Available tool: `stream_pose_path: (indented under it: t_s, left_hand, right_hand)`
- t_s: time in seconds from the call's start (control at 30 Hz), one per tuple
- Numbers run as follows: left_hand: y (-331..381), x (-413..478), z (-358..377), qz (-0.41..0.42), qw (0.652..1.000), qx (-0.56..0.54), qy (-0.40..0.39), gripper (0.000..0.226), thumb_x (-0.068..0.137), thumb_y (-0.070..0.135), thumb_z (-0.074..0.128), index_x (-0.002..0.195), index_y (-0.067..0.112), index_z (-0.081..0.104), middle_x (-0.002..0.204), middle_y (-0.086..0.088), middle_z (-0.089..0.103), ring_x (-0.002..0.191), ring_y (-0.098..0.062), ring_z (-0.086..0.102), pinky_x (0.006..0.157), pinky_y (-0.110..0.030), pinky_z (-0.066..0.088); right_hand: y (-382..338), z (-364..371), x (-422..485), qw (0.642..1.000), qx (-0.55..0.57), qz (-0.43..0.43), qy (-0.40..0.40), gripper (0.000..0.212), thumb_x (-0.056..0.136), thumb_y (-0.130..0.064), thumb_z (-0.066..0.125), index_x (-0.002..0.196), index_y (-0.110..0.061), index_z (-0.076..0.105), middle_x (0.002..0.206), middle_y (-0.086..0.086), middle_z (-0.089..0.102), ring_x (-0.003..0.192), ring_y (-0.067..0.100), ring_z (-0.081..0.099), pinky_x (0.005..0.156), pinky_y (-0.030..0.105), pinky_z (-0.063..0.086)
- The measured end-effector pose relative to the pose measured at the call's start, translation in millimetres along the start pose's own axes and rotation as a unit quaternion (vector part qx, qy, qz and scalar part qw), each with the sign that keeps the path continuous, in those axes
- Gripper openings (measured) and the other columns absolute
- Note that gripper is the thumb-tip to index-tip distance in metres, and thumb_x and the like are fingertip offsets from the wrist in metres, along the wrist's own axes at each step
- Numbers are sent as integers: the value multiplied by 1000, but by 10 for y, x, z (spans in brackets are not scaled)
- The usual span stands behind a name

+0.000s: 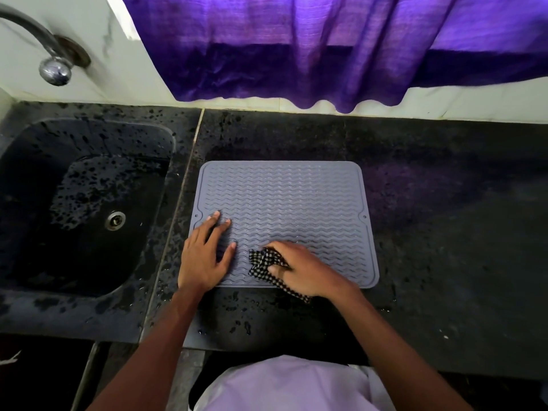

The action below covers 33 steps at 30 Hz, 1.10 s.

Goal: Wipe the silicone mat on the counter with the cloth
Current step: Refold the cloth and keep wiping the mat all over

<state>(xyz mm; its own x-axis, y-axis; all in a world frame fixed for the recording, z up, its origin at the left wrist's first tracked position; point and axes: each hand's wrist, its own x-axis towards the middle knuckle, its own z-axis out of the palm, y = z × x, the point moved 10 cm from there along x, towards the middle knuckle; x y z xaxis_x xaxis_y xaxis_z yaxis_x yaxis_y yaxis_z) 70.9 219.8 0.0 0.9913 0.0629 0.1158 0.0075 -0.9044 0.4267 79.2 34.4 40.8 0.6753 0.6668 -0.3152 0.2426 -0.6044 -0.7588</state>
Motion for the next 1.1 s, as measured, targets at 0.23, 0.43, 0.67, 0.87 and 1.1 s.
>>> stream_pose_path:
  t_s: [0.23, 0.43, 0.67, 0.87, 1.1]
  left_hand:
    - [-15, -2, -17, 0, 1000, -9, -4, 61, 97, 56, 44, 146, 21, 50, 159, 1, 37, 143, -23, 39, 113, -48, 38]
    - [-30, 9, -7, 24, 996, -78, -23, 63, 97, 54, 47, 148, 18, 49, 161, 0, 35, 147, -20, 34, 119, -39, 28]
    - [-169, 58, -72, -57, 960, -272, -34, 49, 101, 35, 47, 145, 15, 52, 156, 3, 43, 147, -4, 32, 124, -31, 22]
    - [-176, 66, -68, -64, 949, -307, -45, 39, 105, 24, 49, 142, 16, 56, 153, 8, 46, 145, 0, 33, 123, -26, 22]
    - [-215, 81, 12, -88, 928, -356, -64, 35, 105, 26, 49, 139, 25, 56, 155, 7, 44, 147, -4, 32, 124, -33, 21]
  right_hand:
    - [494, -683, -551, 996, -62, -5, 68, 48, 81, -23, 74, 119, -31, 47, 115, -5, 59, 101, 11, 56, 87, 33, 49]
    - [898, -825, -664, 980, -179, -12, 92, 62, 66, -18, 84, 118, -36, 57, 118, -12, 65, 107, 14, 59, 90, 44, 50]
    - [800, -560, -511, 976, -196, -38, 89, 50, 68, -18, 82, 113, -32, 65, 105, -16, 64, 97, 11, 56, 87, 28, 42]
    - [441, -227, -353, 971, -209, -55, 101, 52, 68, -15, 69, 118, -30, 61, 111, -12, 62, 101, 16, 54, 86, 33, 45]
    - [-205, 397, 196, 961, -239, -123, 68, 61, 66, -14, 72, 122, -32, 53, 111, -12, 57, 105, 16, 48, 87, 35, 45]
